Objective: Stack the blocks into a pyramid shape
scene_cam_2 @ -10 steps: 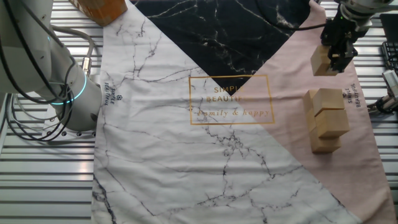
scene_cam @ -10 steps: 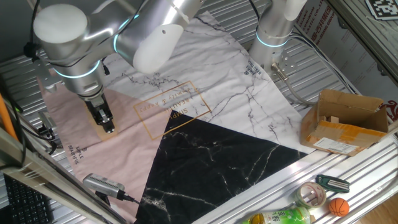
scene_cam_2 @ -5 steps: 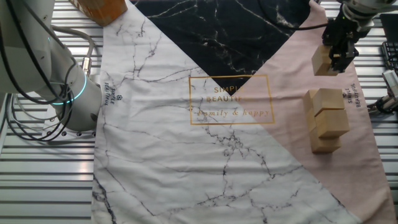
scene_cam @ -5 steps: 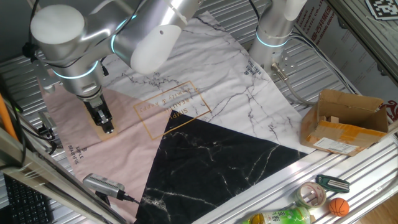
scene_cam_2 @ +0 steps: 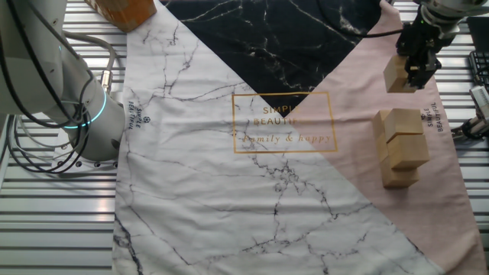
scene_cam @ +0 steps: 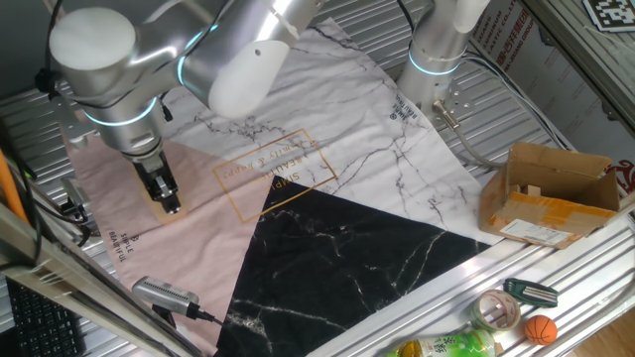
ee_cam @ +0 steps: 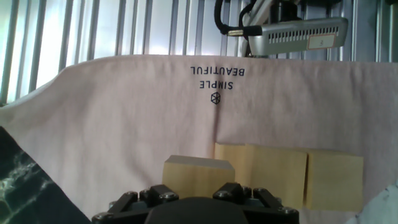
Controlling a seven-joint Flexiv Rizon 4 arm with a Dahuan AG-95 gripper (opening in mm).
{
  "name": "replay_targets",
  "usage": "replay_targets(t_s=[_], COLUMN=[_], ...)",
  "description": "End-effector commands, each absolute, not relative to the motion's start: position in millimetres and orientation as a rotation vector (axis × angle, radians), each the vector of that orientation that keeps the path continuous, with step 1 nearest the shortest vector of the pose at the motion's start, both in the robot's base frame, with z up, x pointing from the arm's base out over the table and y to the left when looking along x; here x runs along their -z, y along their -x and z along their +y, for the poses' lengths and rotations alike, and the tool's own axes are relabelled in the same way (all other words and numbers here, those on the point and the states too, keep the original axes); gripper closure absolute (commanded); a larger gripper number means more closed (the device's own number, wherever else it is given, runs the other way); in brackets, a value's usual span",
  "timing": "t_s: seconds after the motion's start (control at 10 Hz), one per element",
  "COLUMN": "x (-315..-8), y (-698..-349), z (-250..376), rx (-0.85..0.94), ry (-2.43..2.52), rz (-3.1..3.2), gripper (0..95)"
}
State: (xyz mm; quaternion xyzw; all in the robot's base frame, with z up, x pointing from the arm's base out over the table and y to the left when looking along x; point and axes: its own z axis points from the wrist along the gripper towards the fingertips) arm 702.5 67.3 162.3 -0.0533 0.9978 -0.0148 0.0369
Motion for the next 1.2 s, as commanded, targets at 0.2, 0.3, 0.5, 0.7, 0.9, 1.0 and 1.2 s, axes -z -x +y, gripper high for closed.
replay_targets(t_s=[0.2,0.3,0.5,0.7,0.9,1.0,1.2], x=[-163.2,-163.2,-163.2,-163.2,-163.2,-163.2,-163.2], y=[-701.4,-701.4,-701.4,-701.4,-701.4,-701.4,-701.4], z=[67.4,67.4,67.4,67.4,67.4,67.4,67.4], rx=[0.072,0.073,0.067,0.046,0.108,0.141,0.134], ry=[0.09,0.093,0.141,0.148,0.151,0.168,0.157], rz=[3.061,3.058,3.045,3.044,3.048,3.047,3.045], gripper=[95.0,95.0,95.0,95.0,95.0,95.0,95.0])
